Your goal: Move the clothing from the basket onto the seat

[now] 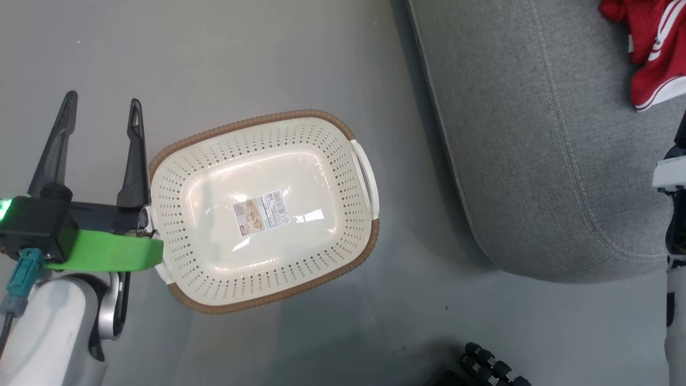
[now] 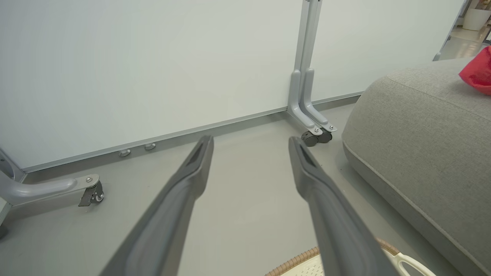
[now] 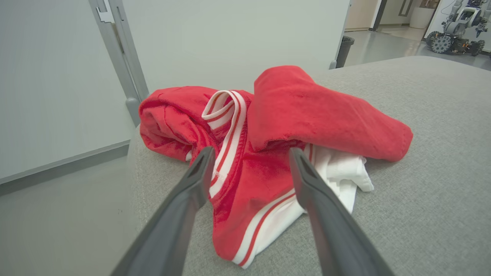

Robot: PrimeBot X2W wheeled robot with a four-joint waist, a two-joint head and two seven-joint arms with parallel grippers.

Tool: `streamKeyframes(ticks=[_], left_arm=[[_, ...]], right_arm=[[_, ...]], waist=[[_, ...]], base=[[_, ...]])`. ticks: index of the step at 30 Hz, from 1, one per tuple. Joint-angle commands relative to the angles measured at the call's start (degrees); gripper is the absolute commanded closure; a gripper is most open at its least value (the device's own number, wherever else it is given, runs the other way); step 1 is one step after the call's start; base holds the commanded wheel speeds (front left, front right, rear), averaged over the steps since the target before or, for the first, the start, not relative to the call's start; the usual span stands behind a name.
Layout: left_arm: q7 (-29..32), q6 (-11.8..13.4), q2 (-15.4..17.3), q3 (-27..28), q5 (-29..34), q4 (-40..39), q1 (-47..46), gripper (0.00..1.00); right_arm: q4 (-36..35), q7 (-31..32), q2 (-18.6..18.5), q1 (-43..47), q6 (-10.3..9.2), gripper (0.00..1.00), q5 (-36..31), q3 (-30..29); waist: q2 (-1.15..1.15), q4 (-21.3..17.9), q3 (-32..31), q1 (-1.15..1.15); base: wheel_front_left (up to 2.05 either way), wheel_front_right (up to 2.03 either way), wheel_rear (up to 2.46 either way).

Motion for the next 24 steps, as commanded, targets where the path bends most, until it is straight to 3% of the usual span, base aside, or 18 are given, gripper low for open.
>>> streamKeyframes(ticks=[1,11,24], left_arm=[[-0.63,0.24,-0.58,0.19,-0.57,0.58,1.04,0.00],[-2.02,-0.26,-4.00,0.81,-1.89,5.10,4.77,0.00],[-2.12,-2.57,-8.47,6.31,-0.19,8.34,9.67,0.00]], right_arm=[[-1.96,-0.16,0.78,2.28,-0.02,0.00,-1.82,0.03],[-14.49,0.09,7.05,12.40,-0.04,0.00,-8.17,8.03],[-21.02,4.61,8.70,18.91,-0.04,0.00,-10.12,14.95]], waist=[[0.00,0.17,-3.94,0.00],[0.00,3.54,-11.87,0.00],[0.00,12.14,-19.40,0.00]], base=[[0.00,0.00,0.00],[0.00,0.00,0.00],[0.00,0.00,0.00]])
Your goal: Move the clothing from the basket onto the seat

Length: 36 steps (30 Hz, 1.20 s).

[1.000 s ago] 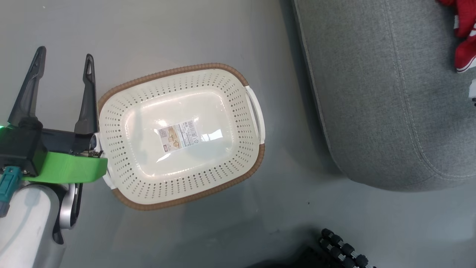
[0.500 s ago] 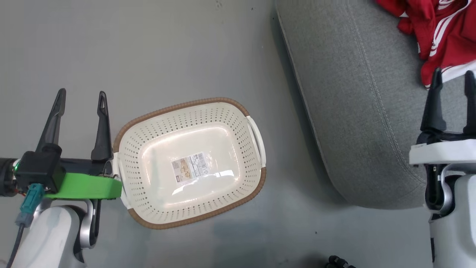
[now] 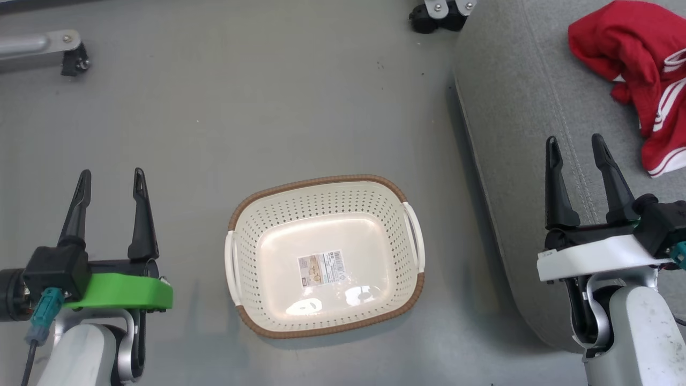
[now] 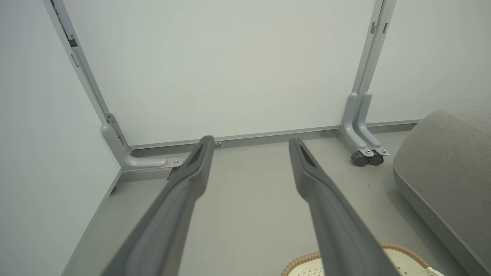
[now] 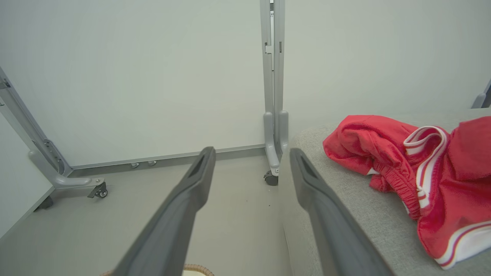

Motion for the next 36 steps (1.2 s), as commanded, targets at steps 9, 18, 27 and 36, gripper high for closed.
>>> streamKeyframes(ticks=[9,18,27,36], left_arm=[[-0.17,-3.28,-2.90,4.08,2.98,1.65,5.73,0.00],[-0.17,-6.59,-5.58,5.84,4.71,3.48,10.21,0.00],[-0.16,-8.73,-7.30,6.55,6.46,6.34,12.75,0.00],[-0.17,-10.25,-8.60,7.60,7.04,8.30,13.05,0.00]], right_arm=[[-1.99,2.32,0.30,5.13,-0.06,0.00,-1.38,1.43],[-3.29,4.32,0.42,10.12,-0.06,0.00,-1.46,2.38],[-5.33,6.77,0.47,14.76,-0.06,0.00,-1.76,2.14],[-6.92,8.09,0.42,16.42,-0.06,0.00,-1.75,2.37]], waist=[[0.00,6.13,-8.06,0.00],[0.00,6.28,-13.26,0.00],[0.00,6.60,-17.67,0.00],[0.00,7.09,-18.73,0.00]], base=[[0.00,0.00,0.00],[0.00,0.00,0.00],[0.00,0.00,0.00],[0.00,0.00,0.00]])
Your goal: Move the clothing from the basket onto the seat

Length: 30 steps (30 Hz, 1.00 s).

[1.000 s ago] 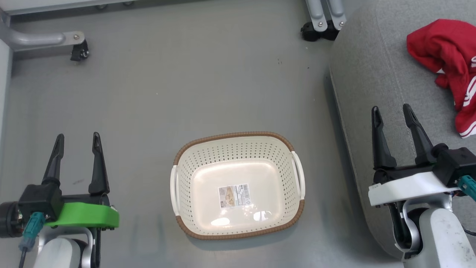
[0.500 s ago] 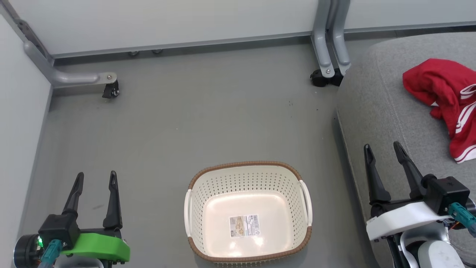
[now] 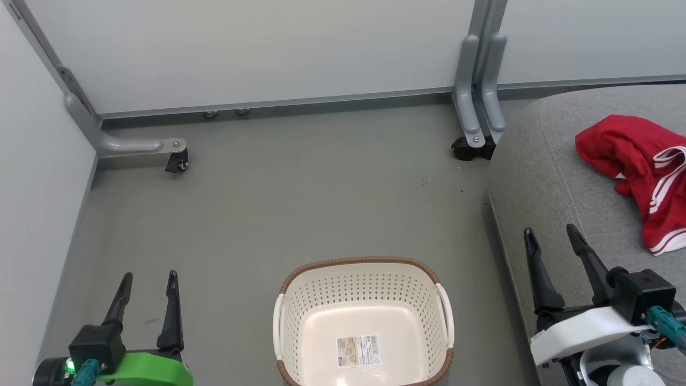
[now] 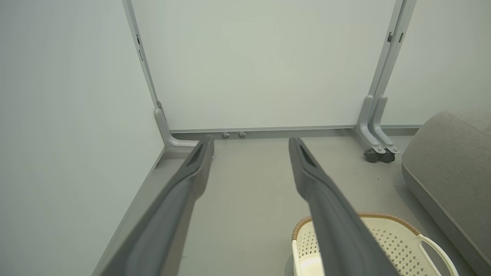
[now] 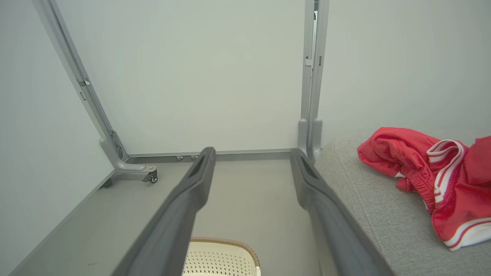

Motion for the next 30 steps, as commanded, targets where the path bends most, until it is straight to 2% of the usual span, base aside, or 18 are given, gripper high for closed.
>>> streamKeyframes(ticks=[1,24,25,30], left_arm=[[-0.15,-0.34,-0.32,0.31,0.30,0.11,0.44,0.00],[-0.17,-2.21,-2.64,3.02,3.35,1.37,-0.42,0.00],[0.01,-1.96,-2.69,2.80,2.94,1.37,-0.08,1.00],[1.43,-2.11,-3.25,3.46,0.16,2.99,-0.69,1.00]], right_arm=[[-0.38,0.16,-0.08,0.90,-0.06,0.00,-0.22,0.08],[-0.08,0.76,-0.76,-0.06,-0.06,0.00,-0.36,0.26],[-0.08,0.73,-0.51,0.03,0.00,1.00,-0.22,0.33],[1.31,0.69,-0.28,0.19,0.00,1.00,3.05,0.57]], waist=[[0.00,0.08,0.00,0.00],[0.00,0.01,-0.46,0.00],[0.00,0.02,-0.46,0.00],[0.00,0.01,-0.48,0.00]], base=[[0.00,0.00,0.00],[0.00,0.00,0.00],[0.00,0.00,0.00],[0.00,0.00,0.00]])
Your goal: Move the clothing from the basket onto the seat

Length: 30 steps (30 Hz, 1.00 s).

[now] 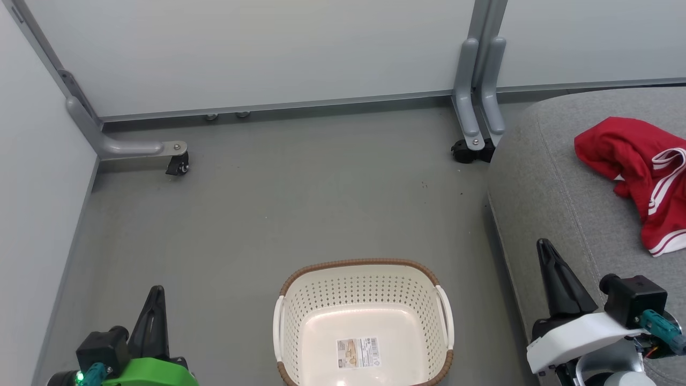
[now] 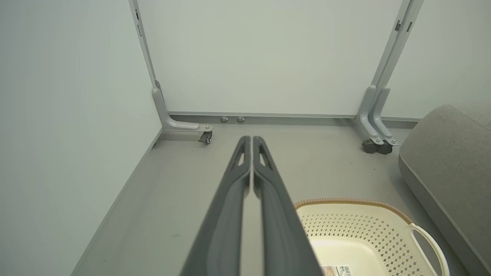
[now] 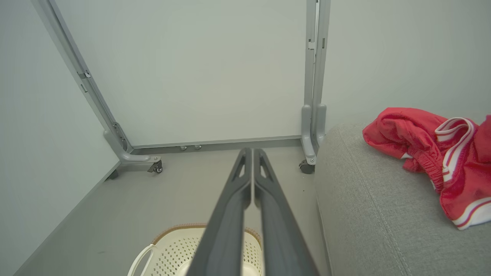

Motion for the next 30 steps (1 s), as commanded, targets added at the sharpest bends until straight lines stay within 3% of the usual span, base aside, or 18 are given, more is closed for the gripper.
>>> streamKeyframes(ticks=[1,30], left_arm=[[0.80,-0.19,0.14,0.92,-2.69,-0.53,-1.04,1.00],[7.57,-1.47,-1.63,3.29,-30.11,-1.66,-3.09,1.00]], right_arm=[[-0.45,-0.02,-0.30,-0.67,0.00,1.00,3.03,-0.06],[6.56,1.76,-1.45,-4.87,-0.01,1.00,32.91,-0.81]], waist=[[0.00,0.00,0.00,0.00],[0.00,-0.02,0.02,0.00]], base=[[0.00,0.00,0.00],[0.00,0.00,0.00]])
